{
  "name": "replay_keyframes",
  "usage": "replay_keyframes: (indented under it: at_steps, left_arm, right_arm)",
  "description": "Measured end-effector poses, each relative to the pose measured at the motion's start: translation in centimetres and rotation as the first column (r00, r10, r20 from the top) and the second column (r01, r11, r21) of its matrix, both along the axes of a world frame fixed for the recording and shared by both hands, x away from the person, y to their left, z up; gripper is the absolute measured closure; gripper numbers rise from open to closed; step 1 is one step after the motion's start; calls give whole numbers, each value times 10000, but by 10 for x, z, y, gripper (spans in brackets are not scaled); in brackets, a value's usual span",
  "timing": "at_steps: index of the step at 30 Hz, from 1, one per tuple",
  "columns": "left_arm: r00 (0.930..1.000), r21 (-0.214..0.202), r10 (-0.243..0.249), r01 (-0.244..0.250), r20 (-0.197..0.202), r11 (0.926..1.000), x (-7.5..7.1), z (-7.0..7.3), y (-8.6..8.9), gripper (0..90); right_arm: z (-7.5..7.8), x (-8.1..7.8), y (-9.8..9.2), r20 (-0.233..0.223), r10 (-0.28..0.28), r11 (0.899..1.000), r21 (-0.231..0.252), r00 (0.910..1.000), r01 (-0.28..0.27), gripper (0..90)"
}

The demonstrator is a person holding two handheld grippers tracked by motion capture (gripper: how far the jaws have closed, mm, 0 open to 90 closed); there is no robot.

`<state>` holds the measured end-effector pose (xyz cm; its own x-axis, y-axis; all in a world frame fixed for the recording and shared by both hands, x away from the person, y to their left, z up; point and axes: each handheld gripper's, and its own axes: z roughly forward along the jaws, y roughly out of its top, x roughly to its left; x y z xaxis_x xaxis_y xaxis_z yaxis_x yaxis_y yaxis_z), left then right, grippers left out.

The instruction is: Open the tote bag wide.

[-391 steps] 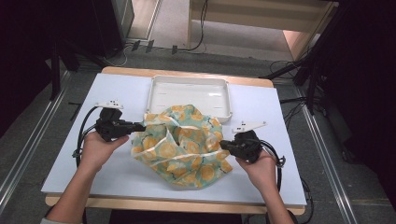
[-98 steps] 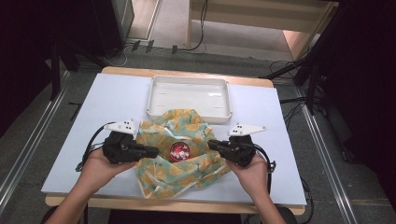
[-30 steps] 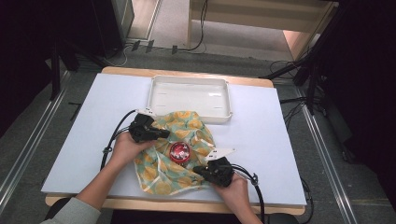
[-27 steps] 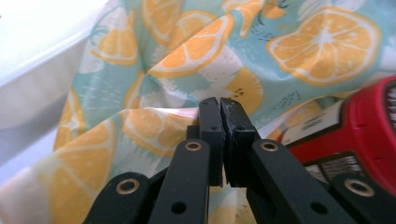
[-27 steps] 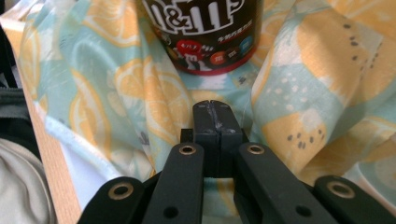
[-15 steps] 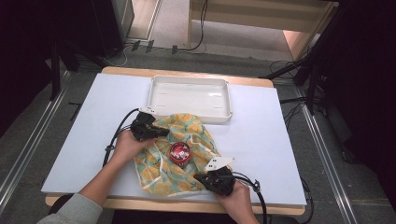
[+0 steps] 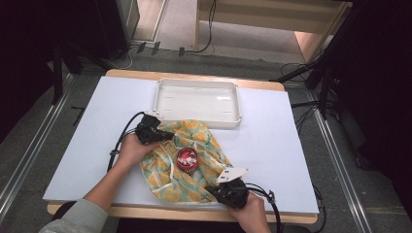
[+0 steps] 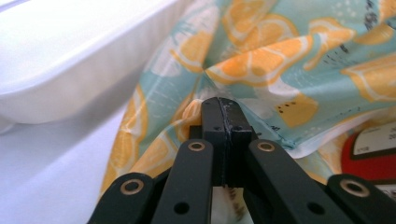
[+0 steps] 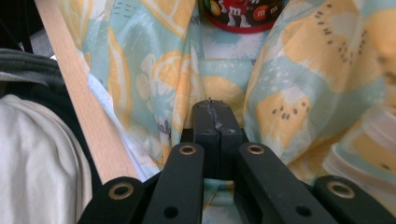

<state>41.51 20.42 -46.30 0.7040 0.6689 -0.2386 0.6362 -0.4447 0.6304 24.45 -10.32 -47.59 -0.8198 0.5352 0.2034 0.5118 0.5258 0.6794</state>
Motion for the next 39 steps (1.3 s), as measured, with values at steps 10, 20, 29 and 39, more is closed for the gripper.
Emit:
replay_keyframes:
  at_steps: [10,20,29,39]
  left_arm:
    - [9986,-190,448,-453,-290,9988,5,3,10,900]
    - [9996,-523,-97,111,272,9986,-20,43,6,900]
    - [9970,-846,-643,678,431,9941,-46,63,5,900]
    - [9940,-896,-1073,1089,224,9900,-68,58,-8,900]
  right_arm:
    - [4,-7,-3,33,243,9994,-251,9997,-242,900]
    - [31,4,-6,245,-170,9976,673,9996,153,900]
    - [59,10,-7,512,-224,9945,1033,9984,170,898]
    - [68,30,1,697,-157,9959,903,9974,94,900]
